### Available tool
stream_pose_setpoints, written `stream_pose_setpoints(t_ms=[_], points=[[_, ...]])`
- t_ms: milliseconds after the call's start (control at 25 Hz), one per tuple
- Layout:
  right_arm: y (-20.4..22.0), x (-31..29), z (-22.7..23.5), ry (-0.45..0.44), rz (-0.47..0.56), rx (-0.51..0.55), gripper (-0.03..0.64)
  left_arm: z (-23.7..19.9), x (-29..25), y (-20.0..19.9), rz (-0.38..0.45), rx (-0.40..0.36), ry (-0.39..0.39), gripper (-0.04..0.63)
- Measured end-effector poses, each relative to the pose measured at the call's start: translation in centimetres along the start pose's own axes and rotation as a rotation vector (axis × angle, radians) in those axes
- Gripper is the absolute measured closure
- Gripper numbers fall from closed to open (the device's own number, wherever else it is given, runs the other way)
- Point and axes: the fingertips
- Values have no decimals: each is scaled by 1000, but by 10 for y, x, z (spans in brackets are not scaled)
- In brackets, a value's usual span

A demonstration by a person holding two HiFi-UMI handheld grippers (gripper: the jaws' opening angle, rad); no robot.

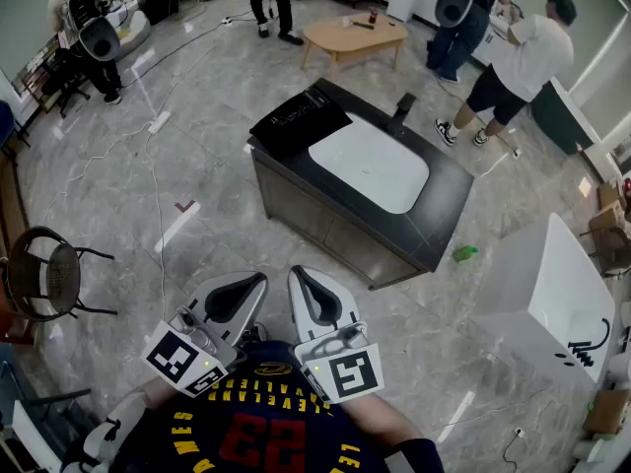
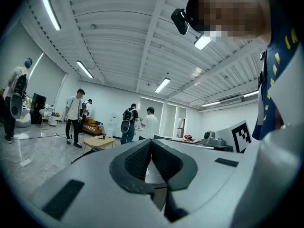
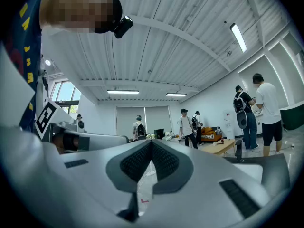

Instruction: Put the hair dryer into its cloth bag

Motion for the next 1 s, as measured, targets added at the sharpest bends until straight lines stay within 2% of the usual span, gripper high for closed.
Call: stream_pose_setpoints(t_ms=[160,360,560,1000], points=[[1,2,4,-4,0,-7,609,3,-3,1,-5,-2,-4,592],[-1,4,14,-14,27,-83,609,6,-10,0,-7,-1,-14,592],[10,2,23,-25,7,-120,609,7,-16,4,-10,2,-33,592],[40,16,35,-114,-43,-210,609,14,-24,26,-14,56,-134,592]])
Point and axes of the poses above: the fingertips, and each gripper's own axes: x backward along the fingers, z to its right, y out of its underside, and after that the axes turned 11 degrees about x, right-handed
